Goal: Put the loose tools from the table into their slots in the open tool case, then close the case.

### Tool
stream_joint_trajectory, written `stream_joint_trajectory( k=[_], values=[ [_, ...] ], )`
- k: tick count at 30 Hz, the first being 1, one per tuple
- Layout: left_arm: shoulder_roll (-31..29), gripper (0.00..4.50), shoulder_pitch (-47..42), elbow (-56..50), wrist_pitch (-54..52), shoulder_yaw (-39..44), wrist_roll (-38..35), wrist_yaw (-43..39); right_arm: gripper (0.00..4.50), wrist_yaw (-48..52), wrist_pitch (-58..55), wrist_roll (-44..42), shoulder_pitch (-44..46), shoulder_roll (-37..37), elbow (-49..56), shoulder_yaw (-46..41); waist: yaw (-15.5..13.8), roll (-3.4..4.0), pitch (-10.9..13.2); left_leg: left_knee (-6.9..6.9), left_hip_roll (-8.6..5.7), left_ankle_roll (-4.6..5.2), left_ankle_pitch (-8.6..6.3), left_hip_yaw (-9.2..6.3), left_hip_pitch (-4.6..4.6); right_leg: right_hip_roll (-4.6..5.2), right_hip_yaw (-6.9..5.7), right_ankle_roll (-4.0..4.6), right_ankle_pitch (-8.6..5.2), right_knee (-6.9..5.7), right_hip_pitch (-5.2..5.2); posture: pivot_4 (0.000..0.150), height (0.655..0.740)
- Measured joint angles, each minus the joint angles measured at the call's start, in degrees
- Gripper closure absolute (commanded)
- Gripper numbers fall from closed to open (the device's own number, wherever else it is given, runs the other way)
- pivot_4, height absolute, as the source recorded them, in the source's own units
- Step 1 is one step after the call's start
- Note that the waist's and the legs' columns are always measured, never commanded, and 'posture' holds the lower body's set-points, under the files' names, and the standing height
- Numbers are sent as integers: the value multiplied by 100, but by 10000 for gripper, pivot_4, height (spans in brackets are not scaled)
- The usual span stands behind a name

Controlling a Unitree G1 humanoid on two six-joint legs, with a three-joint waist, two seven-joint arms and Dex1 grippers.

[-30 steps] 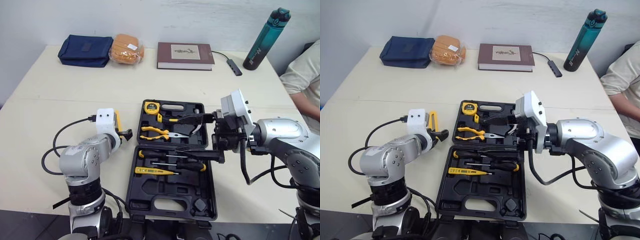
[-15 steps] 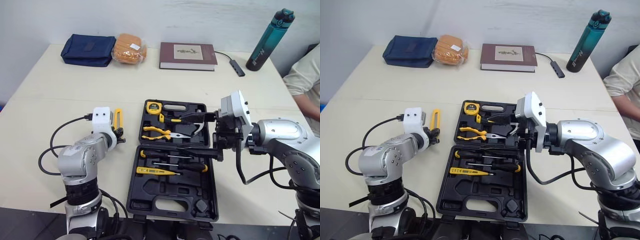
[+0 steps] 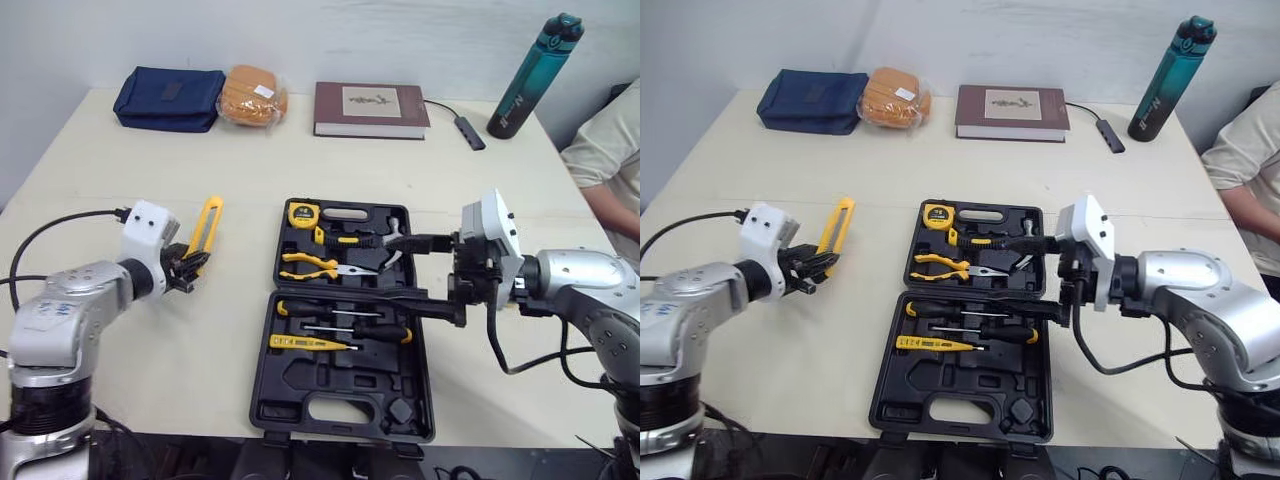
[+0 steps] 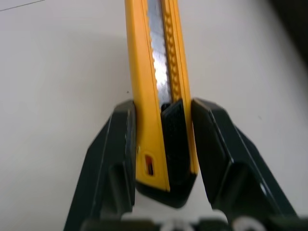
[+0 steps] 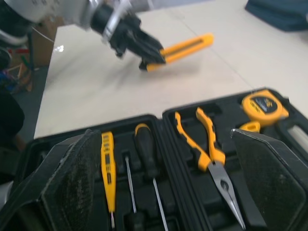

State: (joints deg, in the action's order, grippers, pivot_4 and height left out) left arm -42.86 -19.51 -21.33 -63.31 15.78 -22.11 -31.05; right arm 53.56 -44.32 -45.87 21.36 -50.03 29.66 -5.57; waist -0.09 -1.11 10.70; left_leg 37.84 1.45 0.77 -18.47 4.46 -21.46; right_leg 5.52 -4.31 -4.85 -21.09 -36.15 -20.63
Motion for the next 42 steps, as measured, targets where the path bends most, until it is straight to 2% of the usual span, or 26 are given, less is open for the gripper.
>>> stream_joint_trajectory(
  k=[3, 10, 13, 17, 20, 26, 33, 42],
  values=[
    [-640, 34140, 283, -101, 639, -106, -476, -1281, 0, 97, 30, 59, -393, -182, 10, -144, 23, 2, 1, -16, -1, 0, -2, -1, -2, 0, -3, 0, 0, 21, 1, 1500, 7400],
    [-1281, 34140, 71, -532, 760, -491, -1496, -2836, 0, 166, -40, -93, -1059, -496, 314, -660, 24, 7, 4, -24, 1, 2, 4, -3, 0, -4, -8, 0, 0, 20, 5, 1500, 7400],
    [-1461, 34140, -315, -834, 804, -1046, -1721, -3338, 0, 192, -186, -249, -1528, -619, 499, -1018, 10, 9, 5, -22, -2, 6, 5, -4, 5, -2, -7, -1, 1, 20, 14, 1500, 7400],
    [-1480, 34140, -1015, -1132, 681, -2242, -1759, -3790, 0, 246, -405, -506, -2311, -810, 832, -1658, -3, 9, 5, -21, -3, 12, 8, -5, 3, -5, -8, -2, 2, 19, 18, 1500, 7400],
    [-1218, 34140, -1789, -1211, 345, -3202, -1608, -3785, 0, 257, -525, -593, -2769, -867, 1034, -1973, -29, 9, 5, -19, -7, 17, 11, -6, 4, -8, -8, -7, 4, 18, 24, 1500, 7400],
    [-990, 34140, -2479, -989, 201, -4740, -822, -3752, 0, 128, -721, -916, -3118, -873, 1320, -2353, -2, 9, 5, -15, -5, 18, 16, -6, 6, -17, -3, -8, 5, 12, 22, 1500, 7400],
    [-355, 34140, -2848, -326, 282, -5579, -116, -3623, 0, -186, -805, -1144, -3428, -862, 1554, -2501, -105, 9, 6, -2, -6, 23, 14, -8, -3, -16, -3, -11, 6, 13, 21, 1500, 7400],
    [-37, 34140, -3004, -219, 423, -6016, 246, -3739, 0, -400, -807, -1250, -3386, -863, 1556, -2485, -122, 9, 5, 10, -6, 23, 14, -11, -4, -17, -3, -11, 6, 8, 23, 1500, 7400]
  ],
)
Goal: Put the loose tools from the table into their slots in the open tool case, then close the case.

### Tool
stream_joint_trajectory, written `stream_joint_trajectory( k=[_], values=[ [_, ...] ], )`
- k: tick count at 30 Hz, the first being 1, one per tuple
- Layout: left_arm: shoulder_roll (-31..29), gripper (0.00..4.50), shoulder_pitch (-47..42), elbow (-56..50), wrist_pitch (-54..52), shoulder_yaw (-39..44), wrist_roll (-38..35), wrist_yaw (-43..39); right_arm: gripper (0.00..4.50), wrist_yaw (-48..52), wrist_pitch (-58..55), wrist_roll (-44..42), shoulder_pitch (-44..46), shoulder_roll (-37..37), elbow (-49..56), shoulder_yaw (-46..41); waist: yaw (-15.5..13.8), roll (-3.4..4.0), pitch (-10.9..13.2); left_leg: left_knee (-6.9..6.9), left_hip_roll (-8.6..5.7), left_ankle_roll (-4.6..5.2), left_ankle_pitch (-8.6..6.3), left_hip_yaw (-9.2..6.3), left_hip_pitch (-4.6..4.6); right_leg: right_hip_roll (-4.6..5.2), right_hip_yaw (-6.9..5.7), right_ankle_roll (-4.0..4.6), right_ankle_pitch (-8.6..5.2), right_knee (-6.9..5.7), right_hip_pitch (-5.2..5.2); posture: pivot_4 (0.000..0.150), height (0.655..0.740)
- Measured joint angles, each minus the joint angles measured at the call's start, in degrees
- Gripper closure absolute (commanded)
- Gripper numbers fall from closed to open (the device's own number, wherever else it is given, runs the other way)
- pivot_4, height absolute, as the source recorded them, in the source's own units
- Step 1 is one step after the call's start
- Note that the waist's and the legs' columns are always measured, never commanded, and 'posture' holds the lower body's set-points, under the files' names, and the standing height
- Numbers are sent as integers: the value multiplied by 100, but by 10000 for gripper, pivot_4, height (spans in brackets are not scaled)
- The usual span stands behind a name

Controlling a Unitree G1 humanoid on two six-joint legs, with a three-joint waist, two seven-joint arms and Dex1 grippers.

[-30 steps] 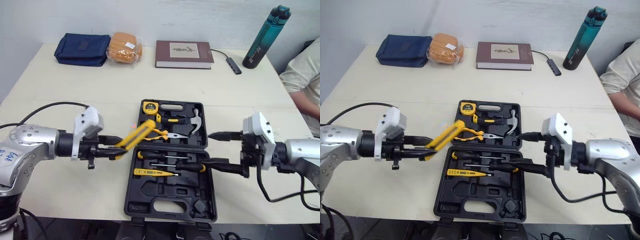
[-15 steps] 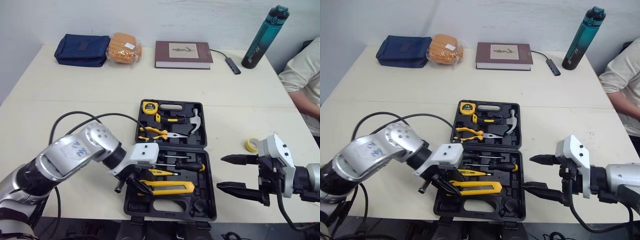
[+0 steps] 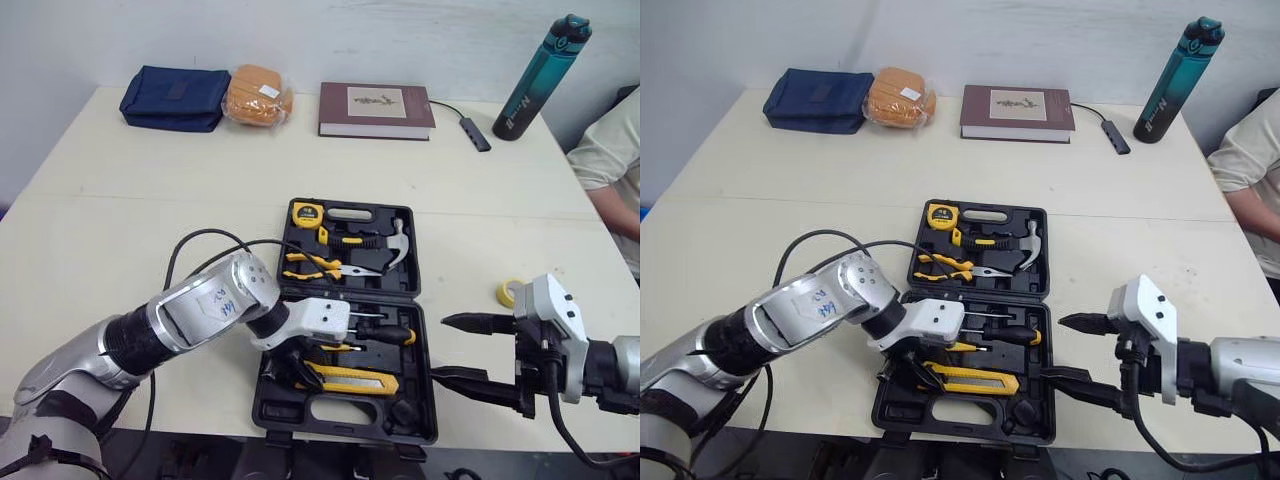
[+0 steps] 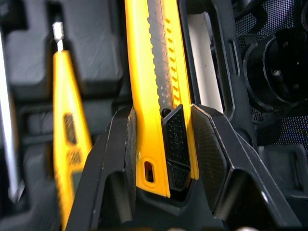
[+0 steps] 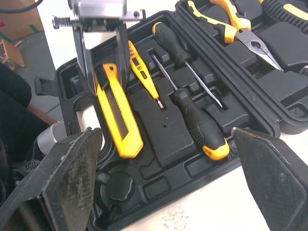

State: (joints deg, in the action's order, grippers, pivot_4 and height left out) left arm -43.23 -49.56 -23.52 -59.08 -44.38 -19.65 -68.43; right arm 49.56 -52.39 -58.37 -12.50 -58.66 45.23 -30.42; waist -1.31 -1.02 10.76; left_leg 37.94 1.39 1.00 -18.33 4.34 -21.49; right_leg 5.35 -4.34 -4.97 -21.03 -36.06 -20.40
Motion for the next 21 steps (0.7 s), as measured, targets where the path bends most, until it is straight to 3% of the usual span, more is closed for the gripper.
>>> stream_joint_trajectory(
  k=[8, 10, 14, 19, 21],
  values=[
    [19, 34140, -6, -2, 202, -62, 202, -1, 0, -26, 15, -3, 50, 0, -5, 76, -3, 0, 0, 3, 0, 0, 0, -3, 2, 0, 0, 0, 0, -3, 2, 1500, 7400],
    [-5, 23999, -6, -18, 162, -55, 201, -32, 0, -38, 27, -5, 85, 0, -6, 99, 5, 0, 0, 3, 0, 0, 0, -3, 3, -1, 0, 0, 0, -4, 2, 1500, 7400],
    [-208, 8727, -66, -73, 10, 143, 142, -169, 0, -99, 84, -66, 117, 36, -5, 151, 14, 0, 0, 4, 2, -1, 1, -4, 5, -3, 0, 0, 0, -7, 2, 1500, 7400],
    [-587, 8727, 144, -265, 96, 894, -159, -315, 0, -152, 104, -113, 80, 43, 0, 193, 5, 0, 0, 5, 1, 0, 0, -7, 3, -1, 0, 0, 0, -4, 2, 1500, 7400],
    [-432, 14270, 651, -257, 577, 1430, -269, -211, 0, -146, 119, -130, 42, 46, 8, 187, -2, 4, -2, 7, 0, 0, 0, -8, 5, 1, -1, 0, 0, -3, 6, 1500, 7400]
  ],
)
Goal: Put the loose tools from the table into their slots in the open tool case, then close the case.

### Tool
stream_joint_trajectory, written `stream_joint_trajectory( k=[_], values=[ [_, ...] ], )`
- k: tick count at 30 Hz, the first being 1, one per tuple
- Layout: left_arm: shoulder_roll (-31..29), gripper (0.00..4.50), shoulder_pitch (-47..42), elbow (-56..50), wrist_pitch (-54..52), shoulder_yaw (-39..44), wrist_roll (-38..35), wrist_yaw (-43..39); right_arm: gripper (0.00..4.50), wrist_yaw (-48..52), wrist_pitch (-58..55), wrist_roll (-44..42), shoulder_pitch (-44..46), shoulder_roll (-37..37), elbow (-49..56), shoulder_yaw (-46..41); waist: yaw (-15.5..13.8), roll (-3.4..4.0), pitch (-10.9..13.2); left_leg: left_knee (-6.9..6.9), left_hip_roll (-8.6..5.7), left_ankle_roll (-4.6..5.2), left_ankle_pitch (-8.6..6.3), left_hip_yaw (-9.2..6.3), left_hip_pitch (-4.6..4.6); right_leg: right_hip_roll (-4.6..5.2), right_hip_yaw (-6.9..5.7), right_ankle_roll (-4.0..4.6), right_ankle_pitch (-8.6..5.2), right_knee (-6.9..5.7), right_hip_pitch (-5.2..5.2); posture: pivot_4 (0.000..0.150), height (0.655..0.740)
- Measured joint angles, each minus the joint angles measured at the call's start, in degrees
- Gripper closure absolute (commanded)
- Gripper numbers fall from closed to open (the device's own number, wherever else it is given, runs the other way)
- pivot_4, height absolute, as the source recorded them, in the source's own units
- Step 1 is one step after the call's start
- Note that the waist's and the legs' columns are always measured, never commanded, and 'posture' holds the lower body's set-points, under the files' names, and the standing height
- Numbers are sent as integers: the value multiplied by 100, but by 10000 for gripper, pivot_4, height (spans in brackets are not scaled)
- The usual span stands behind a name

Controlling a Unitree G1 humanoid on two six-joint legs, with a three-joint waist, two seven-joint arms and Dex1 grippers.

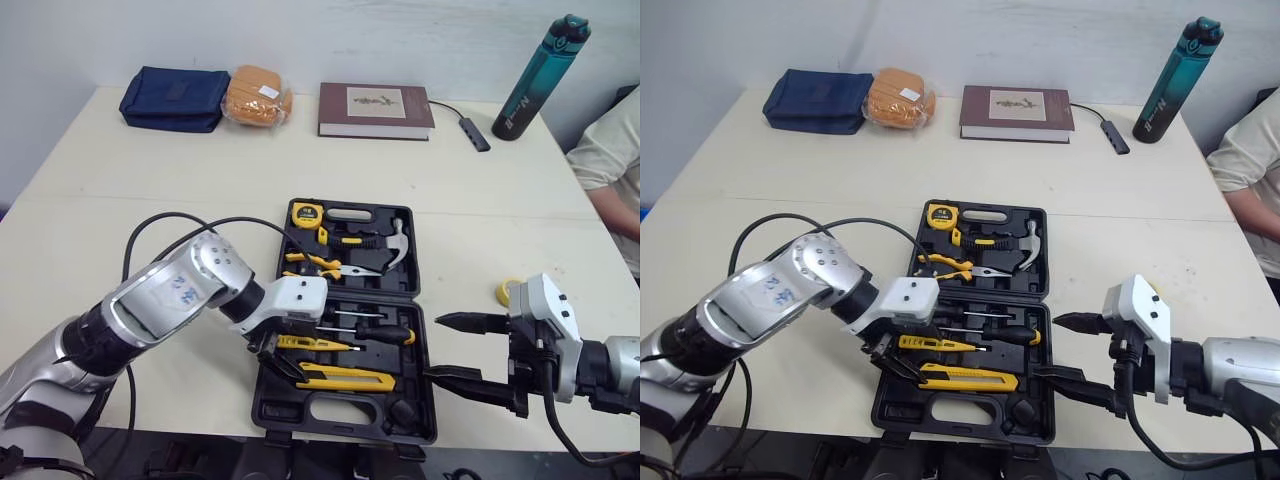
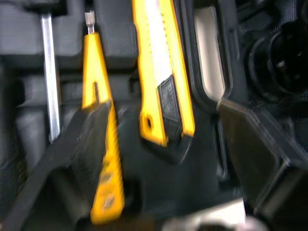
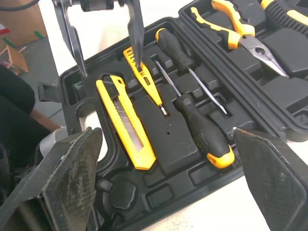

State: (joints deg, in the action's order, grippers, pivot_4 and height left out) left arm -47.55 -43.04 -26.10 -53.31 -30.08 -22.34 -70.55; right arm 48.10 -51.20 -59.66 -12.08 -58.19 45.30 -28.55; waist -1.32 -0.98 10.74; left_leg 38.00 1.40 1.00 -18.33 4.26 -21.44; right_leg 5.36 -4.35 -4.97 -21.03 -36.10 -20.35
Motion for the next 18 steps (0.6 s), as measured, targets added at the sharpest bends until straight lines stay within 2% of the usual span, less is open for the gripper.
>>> stream_joint_trajectory(
  k=[1, 4, 7, 12, 18],
  values=[
    [203, 16962, 335, 47, 269, 282, -80, 113, 0, 5, 8, 0, -9, 3, 8, 3, -2, 0, 0, 1, -1, 1, 0, -3, -1, 0, -1, 0, 0, 2, 1, 1500, 7400],
    [1081, 29952, 1574, 436, 1424, 1106, -549, 196, 0, 44, 146, 17, -1, 69, 41, 120, 4, -5, 3, 11, 2, 3, -2, -11, -5, 1, -9, -2, 1, 1, 4, 1500, 7400],
    [1304, 44660, 2035, 564, 1978, 1314, -678, 84, 0, 157, 332, 229, 24, 69, 80, 473, 3, -4, 2, 11, -2, 3, -2, -11, 0, 2, -9, -2, 1, -3, 7, 1500, 7400],
    [1303, 44660, 2188, 883, 2683, 1054, -224, -5, 0, 155, 483, 373, 218, 74, 124, 834, 3, -3, 1, 9, -6, 3, -2, -11, 3, 4, -8, -5, 3, -2, 9, 1500, 7400],
    [1256, 44660, 2188, 953, 2844, 815, 126, -12, 0, 185, 495, 404, 235, 68, 116, 836, 5, -3, 1, 7, -6, 4, -2, -12, 3, 4, -8, -5, 3, -1, 9, 1500, 7400]
  ],
)
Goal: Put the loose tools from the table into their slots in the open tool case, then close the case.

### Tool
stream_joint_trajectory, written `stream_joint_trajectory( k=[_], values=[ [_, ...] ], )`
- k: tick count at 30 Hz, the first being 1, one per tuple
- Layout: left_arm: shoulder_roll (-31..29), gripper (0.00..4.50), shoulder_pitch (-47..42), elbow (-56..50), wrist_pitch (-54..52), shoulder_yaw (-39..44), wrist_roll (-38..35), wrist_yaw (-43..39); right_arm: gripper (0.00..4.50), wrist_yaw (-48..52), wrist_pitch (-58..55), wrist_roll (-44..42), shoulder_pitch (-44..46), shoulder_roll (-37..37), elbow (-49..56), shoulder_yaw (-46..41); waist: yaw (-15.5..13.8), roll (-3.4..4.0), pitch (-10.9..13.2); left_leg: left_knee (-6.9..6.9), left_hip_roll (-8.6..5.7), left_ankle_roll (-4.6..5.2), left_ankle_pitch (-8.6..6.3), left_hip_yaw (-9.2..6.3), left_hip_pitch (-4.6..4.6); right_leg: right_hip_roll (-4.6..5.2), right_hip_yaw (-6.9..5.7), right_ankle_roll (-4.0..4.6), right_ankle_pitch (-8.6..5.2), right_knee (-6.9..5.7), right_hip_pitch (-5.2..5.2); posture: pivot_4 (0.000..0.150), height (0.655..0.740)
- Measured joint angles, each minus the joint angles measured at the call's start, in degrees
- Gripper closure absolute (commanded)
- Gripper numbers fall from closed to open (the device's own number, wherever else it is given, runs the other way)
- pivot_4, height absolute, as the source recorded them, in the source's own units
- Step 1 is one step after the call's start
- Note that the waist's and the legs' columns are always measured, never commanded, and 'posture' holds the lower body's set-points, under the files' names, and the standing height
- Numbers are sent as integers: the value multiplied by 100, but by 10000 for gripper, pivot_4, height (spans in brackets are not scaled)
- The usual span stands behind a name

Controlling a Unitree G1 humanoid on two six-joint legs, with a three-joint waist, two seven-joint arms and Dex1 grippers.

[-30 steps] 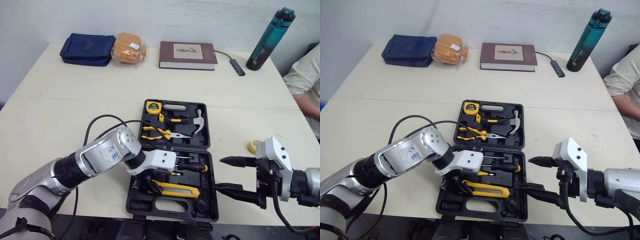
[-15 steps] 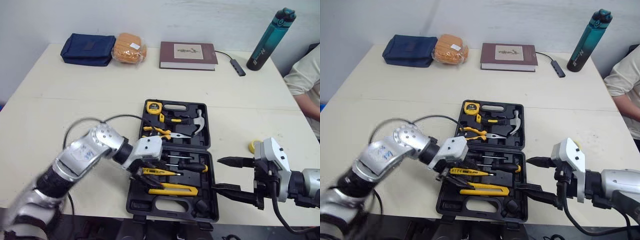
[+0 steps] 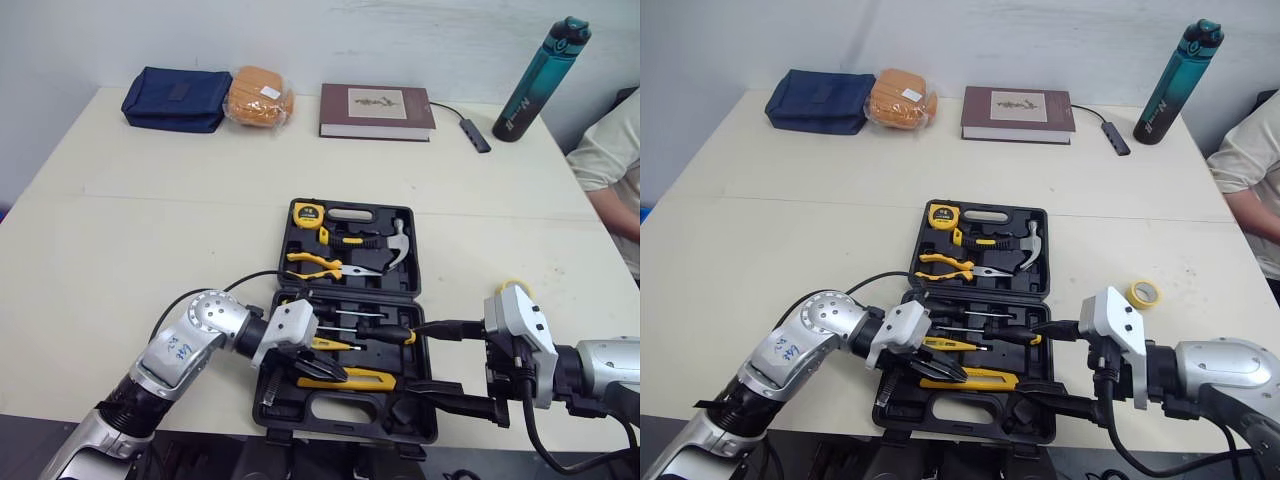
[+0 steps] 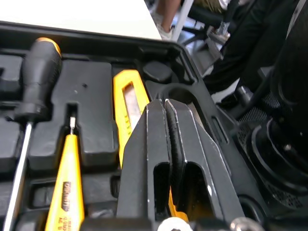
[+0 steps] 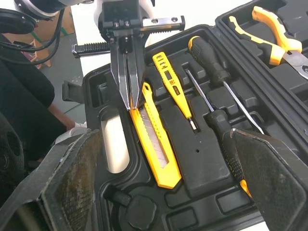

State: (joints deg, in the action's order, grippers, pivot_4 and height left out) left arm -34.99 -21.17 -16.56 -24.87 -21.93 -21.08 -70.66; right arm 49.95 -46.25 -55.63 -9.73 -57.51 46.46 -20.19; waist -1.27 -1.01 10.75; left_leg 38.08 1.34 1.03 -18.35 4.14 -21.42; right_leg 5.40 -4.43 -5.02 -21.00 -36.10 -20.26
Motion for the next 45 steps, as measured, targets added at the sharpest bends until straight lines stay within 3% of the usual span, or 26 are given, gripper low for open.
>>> stream_joint_trajectory(
  k=[12, 21, 26, 31, 34, 37, 42, 45],
  values=[
    [-25, 44660, -154, 262, 159, -408, 606, 98, 0, 67, 0, 45, 7, -11, -5, 0, 0, 3, -2, -2, 1, 1, -1, -2, 18, 0, -2, 0, 0, 4, 20, 1500, 7400],
    [-228, 44660, -385, 379, 871, -879, 1260, 157, 0, 124, 17, 234, -22, -21, -101, 75, 47, 83, -115, -26, 7, 36, -40, -11, 113, 1, -4, 6, -3, 46, 125, 1500, 7400],
    [-145, 44660, -249, 463, 1114, -740, 1164, 123, 0, 102, 20, 300, -62, -14, -147, 71, 81, 102, -124, -40, 8, 37, -45, -19, 121, 2, -6, 12, -7, 57, 132, 1500, 7400],
    [-280, 44660, 203, 399, 590, 51, 339, 97, 0, -28, 20, 310, -315, 74, -214, -377, 131, 90, -99, -34, 8, -2, -22, -29, 76, 2, -9, 13, -7, 43, 82, 1500, 7400],
    [-647, 36776, 373, -38, -164, 985, -682, 52, 0, -67, 73, 445, -629, 229, -372, -890, 133, 84, -87, -21, 8, -9, -14, -44, 34, 2, -24, 12, -7, 35, 53, 1500, 7400],
    [-1086, 22977, 570, -255, -996, 2083, -1546, 235, 0, -50, 257, 786, -969, 404, -783, -1504, 131, 89, -82, -21, 2, -6, -13, -47, 35, 3, -25, 11, -6, 38, 60, 1500, 7400],
    [-1573, 201, 1252, 494, -1058, 3435, -1532, 642, 0, 248, 678, 1417, -1427, 445, -1945, -2393, 137, 89, -78, -23, 0, 7, -20, -46, 38, 4, -25, 11, -6, 40, 60, 1500, 7400],
    [-1848, 201, 1506, 1303, -682, 3935, -1158, 808, 0, 414, 992, 1724, -1464, 447, -2638, -2633, 145, 89, -72, -31, 0, 29, -32, -44, 38, 5, -22, 12, -7, 39, 52, 1500, 7400]
  ],
)
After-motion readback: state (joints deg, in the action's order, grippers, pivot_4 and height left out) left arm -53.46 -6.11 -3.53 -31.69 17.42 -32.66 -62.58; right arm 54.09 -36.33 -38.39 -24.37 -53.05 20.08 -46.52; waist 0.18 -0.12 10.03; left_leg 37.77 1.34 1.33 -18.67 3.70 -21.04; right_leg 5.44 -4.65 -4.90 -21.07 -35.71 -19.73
